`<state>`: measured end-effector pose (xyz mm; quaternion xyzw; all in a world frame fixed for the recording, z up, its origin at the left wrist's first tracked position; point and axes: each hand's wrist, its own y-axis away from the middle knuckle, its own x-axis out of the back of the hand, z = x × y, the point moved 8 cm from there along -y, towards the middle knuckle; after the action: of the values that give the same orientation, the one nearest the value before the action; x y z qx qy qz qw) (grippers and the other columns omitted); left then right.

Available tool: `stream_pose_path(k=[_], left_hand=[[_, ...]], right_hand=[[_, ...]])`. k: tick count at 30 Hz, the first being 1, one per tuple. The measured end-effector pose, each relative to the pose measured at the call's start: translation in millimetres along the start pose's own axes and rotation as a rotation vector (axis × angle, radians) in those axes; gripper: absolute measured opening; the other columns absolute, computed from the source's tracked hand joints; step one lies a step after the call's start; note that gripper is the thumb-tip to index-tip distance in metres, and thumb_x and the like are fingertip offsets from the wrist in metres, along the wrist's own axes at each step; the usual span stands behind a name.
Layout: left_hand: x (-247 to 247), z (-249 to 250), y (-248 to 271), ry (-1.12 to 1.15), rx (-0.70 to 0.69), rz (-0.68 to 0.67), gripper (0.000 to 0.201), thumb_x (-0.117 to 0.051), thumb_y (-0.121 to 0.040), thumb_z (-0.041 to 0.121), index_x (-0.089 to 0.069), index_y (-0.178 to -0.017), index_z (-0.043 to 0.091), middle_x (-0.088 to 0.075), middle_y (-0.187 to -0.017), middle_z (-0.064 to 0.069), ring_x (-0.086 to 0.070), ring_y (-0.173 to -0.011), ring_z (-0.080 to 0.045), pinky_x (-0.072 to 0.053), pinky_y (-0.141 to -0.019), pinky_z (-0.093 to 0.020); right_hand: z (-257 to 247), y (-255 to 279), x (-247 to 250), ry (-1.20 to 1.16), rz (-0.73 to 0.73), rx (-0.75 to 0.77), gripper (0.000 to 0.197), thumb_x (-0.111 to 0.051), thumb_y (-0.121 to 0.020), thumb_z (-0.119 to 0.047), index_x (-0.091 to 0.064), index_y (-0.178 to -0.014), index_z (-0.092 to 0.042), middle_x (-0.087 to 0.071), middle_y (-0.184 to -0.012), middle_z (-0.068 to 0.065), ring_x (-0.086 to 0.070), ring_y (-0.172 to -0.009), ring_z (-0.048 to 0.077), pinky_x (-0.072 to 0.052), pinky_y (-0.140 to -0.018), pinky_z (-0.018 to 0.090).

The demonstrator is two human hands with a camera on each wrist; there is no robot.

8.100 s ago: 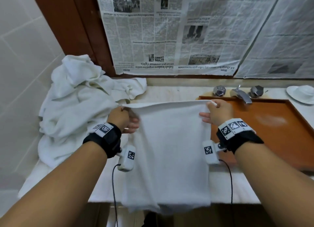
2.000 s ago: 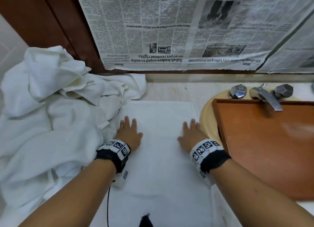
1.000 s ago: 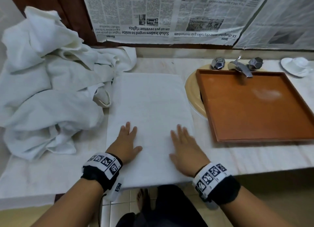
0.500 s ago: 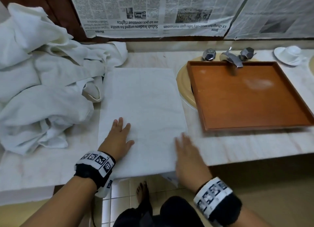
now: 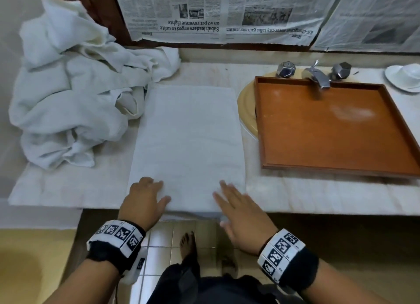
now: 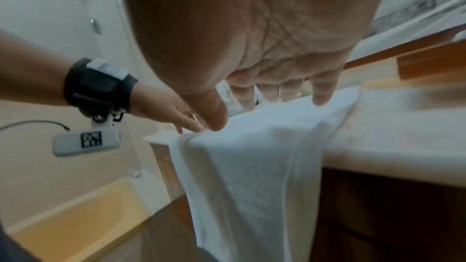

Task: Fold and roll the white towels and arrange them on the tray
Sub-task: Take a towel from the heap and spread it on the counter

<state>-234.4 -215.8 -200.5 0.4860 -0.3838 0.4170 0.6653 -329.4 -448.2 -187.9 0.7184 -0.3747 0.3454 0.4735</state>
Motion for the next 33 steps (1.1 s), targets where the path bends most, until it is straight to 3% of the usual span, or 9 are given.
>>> stream_pose_path(k=[3,5,8,14,17,19,25,29,33], left_hand=[[-14,-3,11,-0.001,0.051,-0.028,0.062,-0.056,-0.094,0.048,-0.04,-0.149,0.022,-0.027,-0.157,-0.005,-0.032,-0.137,-0.029,-0.037,-0.11,-0.042],[-17,-2,12,-0.006,0.067,-0.015,0.062,-0.053,-0.095,0.049,-0.037,-0.15,0.024,-0.023,-0.159,-0.005,-0.03,-0.138,-0.03,-0.036,-0.11,-0.042],[-16,2,10,-0.038,0.098,-0.016,0.061,-0.049,-0.097,0.049,-0.033,-0.151,0.024,-0.019,-0.16,-0.006,-0.029,-0.138,-0.03,-0.037,-0.11,-0.042],[-20,6,10,-0.088,0.119,-0.008,0.06,-0.044,-0.1,0.047,-0.028,-0.152,0.023,-0.017,-0.161,-0.008,-0.031,-0.138,-0.032,-0.04,-0.107,-0.044],[-21,6,10,-0.101,0.104,0.007,0.06,-0.042,-0.1,0.048,-0.026,-0.152,0.022,-0.016,-0.161,-0.009,-0.032,-0.137,-0.032,-0.042,-0.105,-0.044],[-21,7,11,-0.112,0.091,0.008,0.06,-0.041,-0.1,0.048,-0.026,-0.152,0.022,-0.018,-0.161,-0.009,-0.034,-0.135,-0.032,-0.043,-0.103,-0.043],[-12,7,5,-0.168,0.013,-0.023,0.061,-0.042,-0.098,0.052,-0.031,-0.15,0.022,-0.03,-0.151,-0.009,-0.038,-0.129,-0.029,-0.046,-0.097,-0.04],[-6,0,0,-0.176,-0.058,-0.046,0.061,-0.047,-0.096,0.055,-0.035,-0.147,0.024,-0.034,-0.144,-0.008,-0.038,-0.127,-0.028,-0.049,-0.094,-0.04],[-10,-5,-1,-0.197,-0.121,-0.031,0.063,-0.046,-0.095,0.055,-0.034,-0.148,0.023,-0.035,-0.142,-0.009,-0.038,-0.126,-0.028,-0.05,-0.092,-0.038]], right_hand=[[21,8,-6,0.059,0.043,-0.047,0.049,-0.049,-0.097,-0.027,-0.043,-0.146,-0.022,-0.027,-0.16,0.007,-0.037,-0.14,0.021,-0.04,-0.109,0.044],[47,23,12,0.18,0.19,-0.19,0.027,-0.046,-0.096,-0.035,-0.067,-0.107,-0.02,-0.059,-0.113,0.004,-0.06,-0.095,0.02,-0.045,-0.073,0.035],[62,35,18,0.281,0.224,-0.217,0.035,-0.045,-0.096,-0.047,-0.068,-0.089,-0.021,-0.056,-0.091,-0.001,-0.057,-0.078,0.018,-0.035,-0.063,0.032],[41,37,-14,0.235,0.111,0.063,0.042,-0.064,-0.082,-0.031,-0.064,-0.123,-0.024,-0.048,-0.144,0.005,-0.05,-0.126,0.026,-0.05,-0.093,0.04],[71,46,6,0.297,0.223,-0.196,0.017,-0.06,-0.086,-0.031,-0.07,-0.091,-0.019,-0.057,-0.111,0.002,-0.057,-0.097,0.023,-0.045,-0.076,0.037],[79,48,17,0.248,0.277,-0.258,0.025,-0.051,-0.092,-0.038,-0.065,-0.103,-0.021,-0.056,-0.107,0.0,-0.055,-0.097,0.021,-0.043,-0.079,0.035],[44,32,-9,0.068,0.051,0.064,0.058,-0.049,-0.098,-0.038,-0.03,-0.153,-0.032,-0.022,-0.162,-0.005,-0.024,-0.147,0.017,-0.03,-0.116,0.038],[77,37,0,0.117,0.167,-0.04,0.031,-0.063,-0.088,-0.026,-0.064,-0.119,-0.028,-0.056,-0.124,-0.003,-0.056,-0.115,0.022,-0.052,-0.087,0.037],[74,36,10,0.112,0.345,-0.136,0.015,-0.067,-0.083,-0.024,-0.065,-0.098,-0.02,-0.055,-0.11,0.001,-0.059,-0.093,0.023,-0.05,-0.071,0.033]])
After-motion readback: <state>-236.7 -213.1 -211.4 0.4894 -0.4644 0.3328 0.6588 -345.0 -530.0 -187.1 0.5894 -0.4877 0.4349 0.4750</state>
